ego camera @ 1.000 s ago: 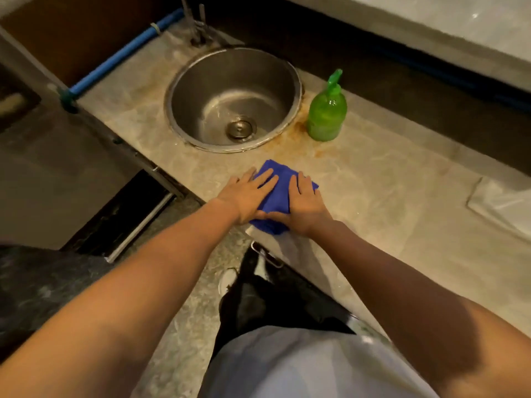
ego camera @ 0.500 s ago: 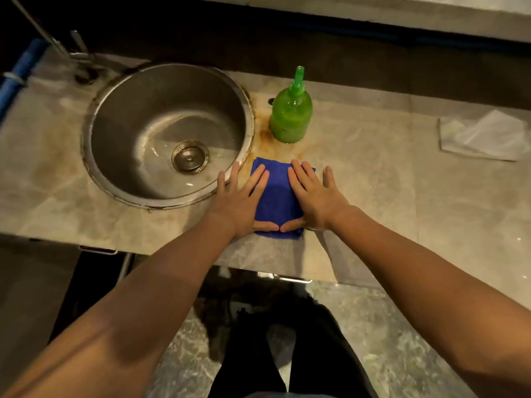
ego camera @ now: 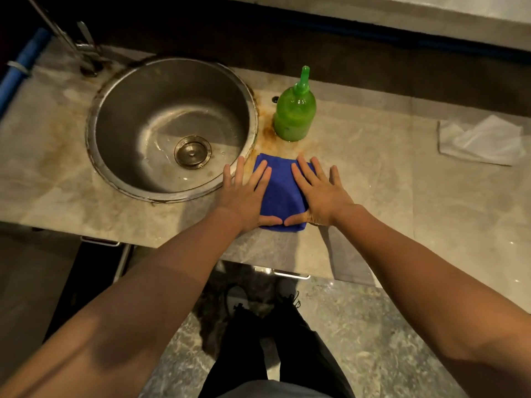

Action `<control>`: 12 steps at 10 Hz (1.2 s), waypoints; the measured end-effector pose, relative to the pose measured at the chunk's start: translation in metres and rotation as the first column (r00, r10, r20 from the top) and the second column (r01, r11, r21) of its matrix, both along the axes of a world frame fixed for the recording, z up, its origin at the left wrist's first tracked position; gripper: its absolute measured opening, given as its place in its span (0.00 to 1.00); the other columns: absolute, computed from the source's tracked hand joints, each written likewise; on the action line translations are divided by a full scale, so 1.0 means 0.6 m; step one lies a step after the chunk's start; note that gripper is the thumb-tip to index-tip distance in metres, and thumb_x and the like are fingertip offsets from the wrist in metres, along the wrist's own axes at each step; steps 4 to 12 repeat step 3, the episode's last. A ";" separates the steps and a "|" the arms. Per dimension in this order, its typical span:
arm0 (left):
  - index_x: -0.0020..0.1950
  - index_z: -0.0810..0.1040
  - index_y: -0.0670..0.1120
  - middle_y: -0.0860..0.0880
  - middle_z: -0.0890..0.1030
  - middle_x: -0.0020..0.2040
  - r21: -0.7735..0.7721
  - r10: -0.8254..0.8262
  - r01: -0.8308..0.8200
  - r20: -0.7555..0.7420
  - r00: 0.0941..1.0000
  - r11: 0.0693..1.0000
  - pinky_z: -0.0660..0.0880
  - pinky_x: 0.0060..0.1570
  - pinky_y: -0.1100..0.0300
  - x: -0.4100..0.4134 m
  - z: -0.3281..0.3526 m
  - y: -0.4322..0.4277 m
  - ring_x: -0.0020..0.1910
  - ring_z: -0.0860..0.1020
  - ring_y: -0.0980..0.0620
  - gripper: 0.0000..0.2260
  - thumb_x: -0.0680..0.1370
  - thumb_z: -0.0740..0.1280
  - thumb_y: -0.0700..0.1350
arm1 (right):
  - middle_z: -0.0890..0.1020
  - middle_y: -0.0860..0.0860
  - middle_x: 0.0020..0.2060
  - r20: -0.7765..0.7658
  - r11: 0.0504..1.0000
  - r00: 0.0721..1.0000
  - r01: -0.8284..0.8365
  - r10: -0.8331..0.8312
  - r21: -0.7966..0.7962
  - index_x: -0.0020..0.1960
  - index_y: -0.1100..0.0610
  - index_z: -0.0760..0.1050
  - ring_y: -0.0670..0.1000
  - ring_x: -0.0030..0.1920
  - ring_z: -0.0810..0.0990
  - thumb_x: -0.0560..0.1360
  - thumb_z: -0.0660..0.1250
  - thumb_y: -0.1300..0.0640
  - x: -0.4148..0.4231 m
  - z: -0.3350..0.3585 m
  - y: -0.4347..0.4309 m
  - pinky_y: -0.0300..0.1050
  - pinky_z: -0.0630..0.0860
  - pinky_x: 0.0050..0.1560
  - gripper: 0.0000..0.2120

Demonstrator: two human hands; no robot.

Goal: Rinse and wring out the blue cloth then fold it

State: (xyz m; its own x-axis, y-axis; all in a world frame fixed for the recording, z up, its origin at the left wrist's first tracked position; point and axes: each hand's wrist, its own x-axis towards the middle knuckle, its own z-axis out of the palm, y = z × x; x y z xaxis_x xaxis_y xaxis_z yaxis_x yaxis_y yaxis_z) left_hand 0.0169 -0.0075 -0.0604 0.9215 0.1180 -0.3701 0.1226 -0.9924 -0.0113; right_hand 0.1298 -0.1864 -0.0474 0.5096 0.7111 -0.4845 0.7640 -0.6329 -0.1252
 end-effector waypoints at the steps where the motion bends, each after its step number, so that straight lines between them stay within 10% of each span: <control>1: 0.80 0.44 0.50 0.48 0.45 0.81 -0.040 0.021 -0.022 -0.021 1.000 0.999 0.53 0.71 0.37 0.001 0.022 -0.006 0.78 0.47 0.36 0.52 0.67 0.56 0.78 | 0.36 0.52 0.80 -0.039 0.999 0.999 0.036 -0.035 0.007 0.80 0.53 0.34 0.60 0.79 0.36 0.60 0.60 0.19 -0.002 0.006 0.005 0.68 0.44 0.76 0.65; 3: 0.80 0.53 0.49 0.46 0.52 0.81 -0.239 0.098 -0.091 0.016 0.995 0.967 0.60 0.71 0.47 -0.018 0.056 0.009 0.74 0.60 0.38 0.39 0.75 0.64 0.65 | 0.47 0.56 0.81 0.013 0.991 0.998 0.065 -0.067 0.120 0.81 0.54 0.47 0.61 0.80 0.45 0.70 0.57 0.24 -0.002 0.035 0.027 0.64 0.51 0.76 0.51; 12: 0.80 0.53 0.49 0.46 0.52 0.81 -0.239 0.098 -0.091 0.016 0.995 0.967 0.60 0.71 0.47 -0.018 0.056 0.009 0.74 0.60 0.38 0.39 0.75 0.64 0.65 | 0.47 0.56 0.81 0.013 0.991 0.998 0.065 -0.067 0.120 0.81 0.54 0.47 0.61 0.80 0.45 0.70 0.57 0.24 -0.002 0.035 0.027 0.64 0.51 0.76 0.51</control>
